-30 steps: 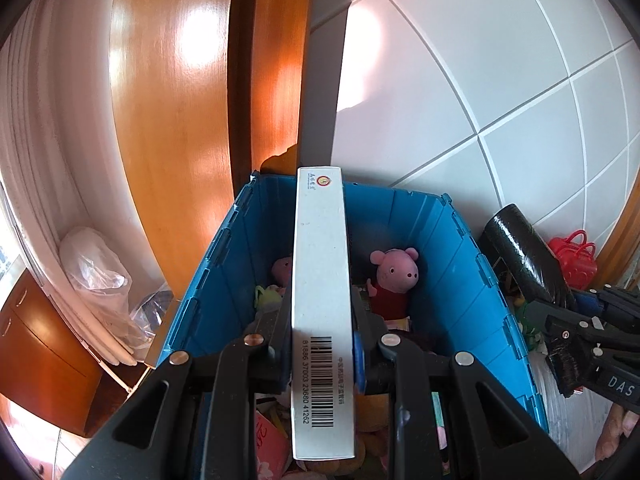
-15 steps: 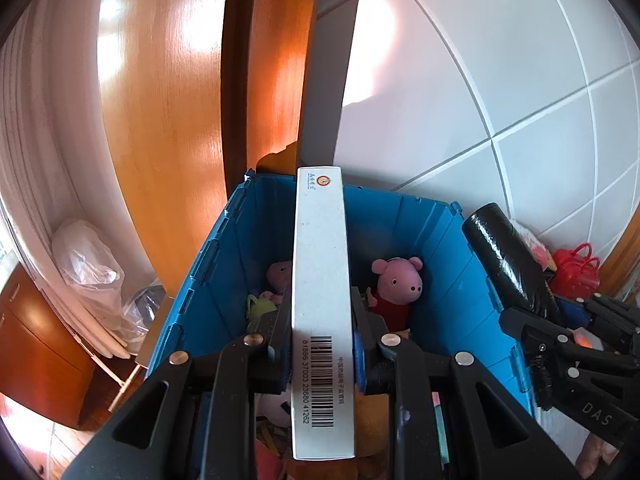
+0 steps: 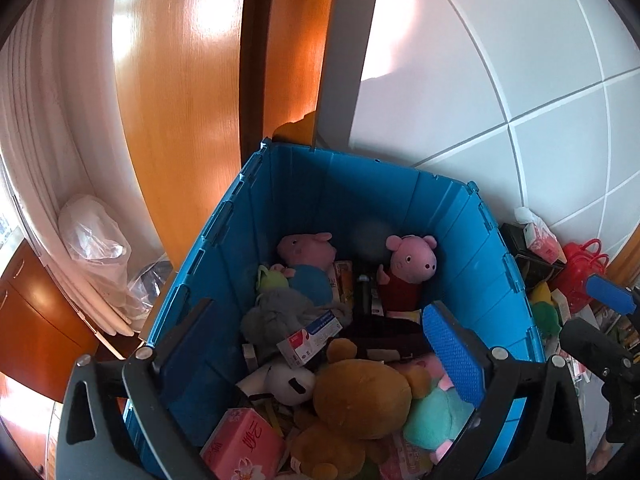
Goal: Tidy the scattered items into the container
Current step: 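Move both tools back toward the remaining items on the bed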
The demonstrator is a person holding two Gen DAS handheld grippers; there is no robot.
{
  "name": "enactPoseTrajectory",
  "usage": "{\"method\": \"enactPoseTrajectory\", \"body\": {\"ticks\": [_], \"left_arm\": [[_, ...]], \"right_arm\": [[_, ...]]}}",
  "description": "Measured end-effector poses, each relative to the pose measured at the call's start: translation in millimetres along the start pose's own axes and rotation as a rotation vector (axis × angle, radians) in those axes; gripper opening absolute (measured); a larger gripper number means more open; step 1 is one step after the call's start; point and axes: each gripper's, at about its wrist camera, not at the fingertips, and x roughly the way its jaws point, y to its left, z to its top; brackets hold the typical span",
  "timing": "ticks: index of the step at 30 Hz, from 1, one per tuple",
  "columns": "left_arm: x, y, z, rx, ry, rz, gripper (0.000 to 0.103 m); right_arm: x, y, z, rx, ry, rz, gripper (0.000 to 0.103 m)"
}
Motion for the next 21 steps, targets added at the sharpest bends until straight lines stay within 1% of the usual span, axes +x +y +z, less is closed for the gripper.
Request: {"method": "enactPoseTrajectory", "body": {"ticks": [4, 10, 14, 18, 21], "left_arm": [[-11, -7, -7, 0.025, -0.006, -0.002, 0.103], [-29, -12, -16, 0.017, -0.017, -0.016, 0.103], [-45, -17, -22, 0.020, -0.022, -0.019, 0.103], [-64, -19, -29, 0.006, -0.041, -0.017, 0.103], [-77, -24, -35, 0.002, -0.052, -0.019, 0.103]], "right_arm": [[-15, 2, -11, 0.007, -0.005, 0.013, 0.094], [-37, 5, -26, -0.007, -0.018, 0.016, 0.094], [-54, 5, -35, -0.003, -0.020, 0.040, 0.094], [-79, 5, -51, -0.025, -0.042, 0.037, 0.094], [-95, 0, -62, -0.014, -0.050, 0.043, 0.095]]}}
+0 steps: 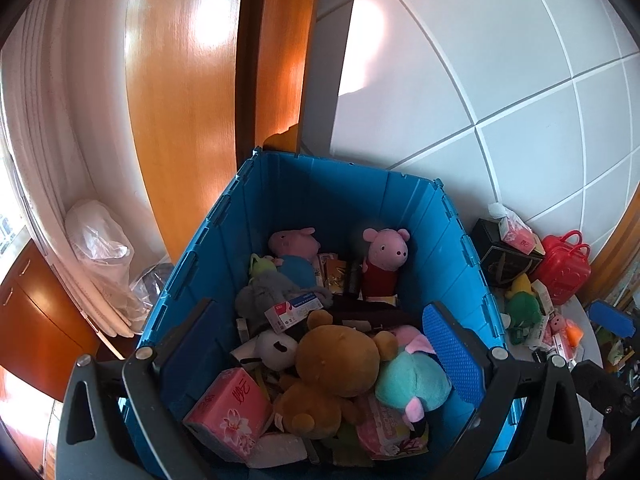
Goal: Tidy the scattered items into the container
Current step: 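Move both tools back toward the remaining items on the bed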
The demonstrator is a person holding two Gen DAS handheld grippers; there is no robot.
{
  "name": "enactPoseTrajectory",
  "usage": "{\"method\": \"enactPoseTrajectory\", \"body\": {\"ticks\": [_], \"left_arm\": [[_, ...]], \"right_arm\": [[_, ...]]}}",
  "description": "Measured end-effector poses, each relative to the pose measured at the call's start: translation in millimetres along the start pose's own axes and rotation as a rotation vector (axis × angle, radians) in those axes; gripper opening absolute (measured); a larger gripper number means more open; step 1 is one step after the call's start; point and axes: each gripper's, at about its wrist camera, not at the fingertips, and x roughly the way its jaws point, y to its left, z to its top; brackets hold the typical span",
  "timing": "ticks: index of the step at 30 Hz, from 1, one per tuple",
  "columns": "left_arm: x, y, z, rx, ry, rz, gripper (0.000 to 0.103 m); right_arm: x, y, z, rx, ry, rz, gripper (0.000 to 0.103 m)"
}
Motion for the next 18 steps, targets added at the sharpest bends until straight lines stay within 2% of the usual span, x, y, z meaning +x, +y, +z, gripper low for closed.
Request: {"method": "enactPoseTrajectory", "body": {"ticks": [9, 14, 18], "left_arm": [[-19, -31, -17, -0.003, -0.013, -0.016, 0.103], [-27, -67, -24, 0.022, -0.019, -0.010, 0.103], [-31, -102, -28, 0.042, -0.017, -0.012, 0.103]], "right_arm": [[-25, -15, -20, 0.015, -0.003, 0.018, 0.096], [-41, -35, -36, 0.002, -0.023, 0.020, 0.096], [-55, -66, -50, 0.041, -0.019, 0.036, 0.097]]}}
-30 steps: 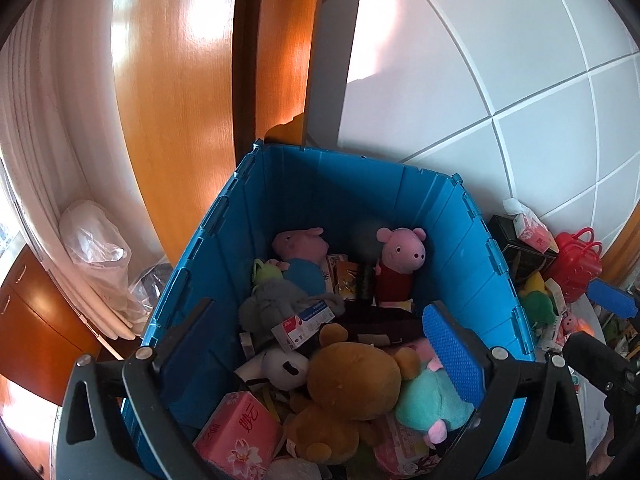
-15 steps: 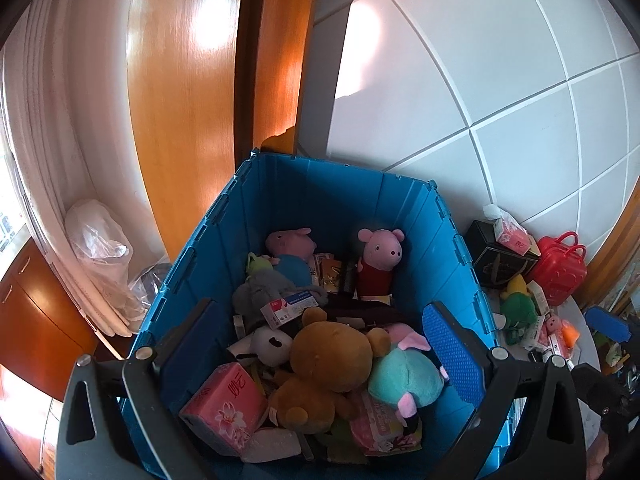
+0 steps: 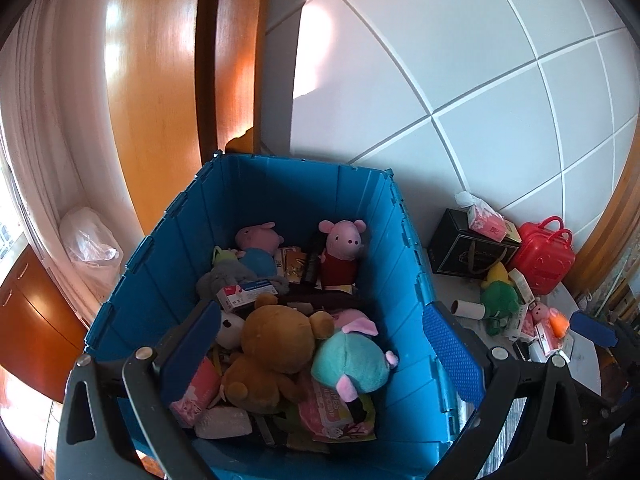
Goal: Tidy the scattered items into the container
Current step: 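Move both tools back toward the remaining items on the bed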
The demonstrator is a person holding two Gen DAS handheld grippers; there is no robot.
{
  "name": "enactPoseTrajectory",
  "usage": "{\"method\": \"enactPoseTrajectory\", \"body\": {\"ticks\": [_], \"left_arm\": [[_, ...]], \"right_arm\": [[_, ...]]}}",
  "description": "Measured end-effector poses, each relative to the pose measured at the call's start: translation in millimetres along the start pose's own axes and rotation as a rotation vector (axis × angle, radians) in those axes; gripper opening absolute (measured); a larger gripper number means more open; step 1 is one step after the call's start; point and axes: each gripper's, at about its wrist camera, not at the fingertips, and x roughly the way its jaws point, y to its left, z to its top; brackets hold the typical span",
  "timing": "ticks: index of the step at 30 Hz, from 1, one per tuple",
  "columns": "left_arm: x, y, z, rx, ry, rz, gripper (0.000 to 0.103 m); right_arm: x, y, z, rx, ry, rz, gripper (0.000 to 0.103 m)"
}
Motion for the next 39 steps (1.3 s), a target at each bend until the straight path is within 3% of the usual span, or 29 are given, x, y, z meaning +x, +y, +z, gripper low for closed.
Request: {"method": "enactPoseTrajectory", "body": {"ticks": [5, 13, 24, 31, 39], "left_arm": [[-4, -46, -4, 0.004, 0.002, 0.003, 0.103], [1, -142, -27, 0.066, 0.015, -0.044, 0.103], [56, -273, -72, 0.203, 0.135, -0.088, 0.103], [100, -324, -94, 0.249, 0.181, -0.100, 0.103], [163, -358, -114, 0.293, 0.215, -0.106, 0.103]], "right_arm": [[-26, -30, -9, -0.004, -0.020, 0.014, 0.097], [-59, -102, -53, -0.010, -0.025, -0.054, 0.099], [-73, -219, -141, 0.051, 0.004, -0.128, 0.099], [-67, -284, -193, 0.065, 0.045, -0.190, 0.099], [-37, -356, -240, 0.097, 0.089, -0.276, 0.099]]}}
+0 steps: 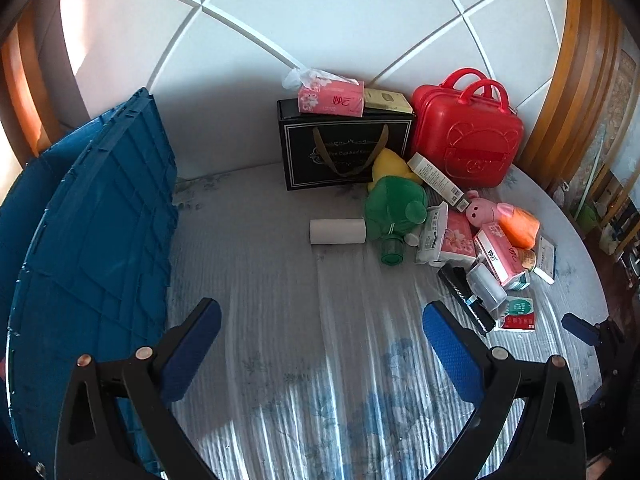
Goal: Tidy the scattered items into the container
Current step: 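Move both tools back toward the remaining items on the bed, then grasp the white paper roll with the left tool while the right tool grasps another black roll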
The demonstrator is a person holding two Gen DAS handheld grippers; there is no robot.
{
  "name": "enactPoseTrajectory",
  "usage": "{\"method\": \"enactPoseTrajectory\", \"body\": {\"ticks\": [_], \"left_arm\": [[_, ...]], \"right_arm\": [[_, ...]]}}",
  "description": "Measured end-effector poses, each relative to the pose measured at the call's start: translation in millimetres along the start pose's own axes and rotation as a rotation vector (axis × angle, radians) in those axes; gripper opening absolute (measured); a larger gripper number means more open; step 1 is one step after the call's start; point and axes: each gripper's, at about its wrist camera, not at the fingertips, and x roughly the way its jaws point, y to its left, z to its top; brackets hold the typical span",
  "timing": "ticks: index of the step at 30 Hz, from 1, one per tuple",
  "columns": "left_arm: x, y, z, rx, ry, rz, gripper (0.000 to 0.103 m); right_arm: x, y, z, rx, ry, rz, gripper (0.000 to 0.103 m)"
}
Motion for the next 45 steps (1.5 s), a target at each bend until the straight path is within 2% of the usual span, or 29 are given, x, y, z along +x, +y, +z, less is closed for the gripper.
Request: {"method": "enactPoseTrajectory", "body": {"ticks": [9, 16, 19, 21, 22, 25, 27, 31, 35, 38, 43, 45], "left_arm": [[109, -18, 2, 0.076, 0.059, 0.010, 0.103], [173, -29, -6, 0.094, 0.106, -0.021, 0.103], [207, -36, 1, 0.144, 0.096, -0.018, 0.103], [229, -38, 10, 0.199, 0.072, -0.002, 0.103], [240, -40, 17, 0.231, 0.053, 0.004, 0.103], [269, -46, 34, 0.365, 0.004, 0.013, 0.103], [288, -51, 39, 0.483, 0.007, 0.030, 0.103], [319, -54, 41, 0.640, 0.032, 0.001, 0.102], [342, -51, 41, 0.661, 0.069, -0.029, 0.100], [348, -48, 41, 0.647, 0.068, -0.062, 0.095], [343, -47, 37, 0.591, 0.069, -0.098, 0.077], [335, -46, 31, 0.550, 0.070, -0.115, 0.068]], "right_arm": [[102, -38, -26, -0.038, 0.070, -0.073, 0.090], [169, -60, -38, -0.029, 0.132, -0.174, 0.090], [191, -68, -38, -0.026, 0.161, -0.164, 0.089], [198, -69, -38, -0.060, 0.159, -0.164, 0.087], [202, -72, -39, -0.051, 0.178, -0.142, 0.080], [207, -79, -46, -0.039, 0.212, -0.130, 0.072], [215, -87, -55, 0.002, 0.264, -0.082, 0.068], [211, -94, -60, 0.039, 0.247, -0.060, 0.068], [206, -96, -64, 0.052, 0.221, -0.063, 0.066], [202, -99, -66, 0.072, 0.211, -0.073, 0.060], [197, -106, -67, 0.105, 0.211, -0.095, 0.032], [194, -106, -68, 0.107, 0.212, -0.092, 0.031]]}}
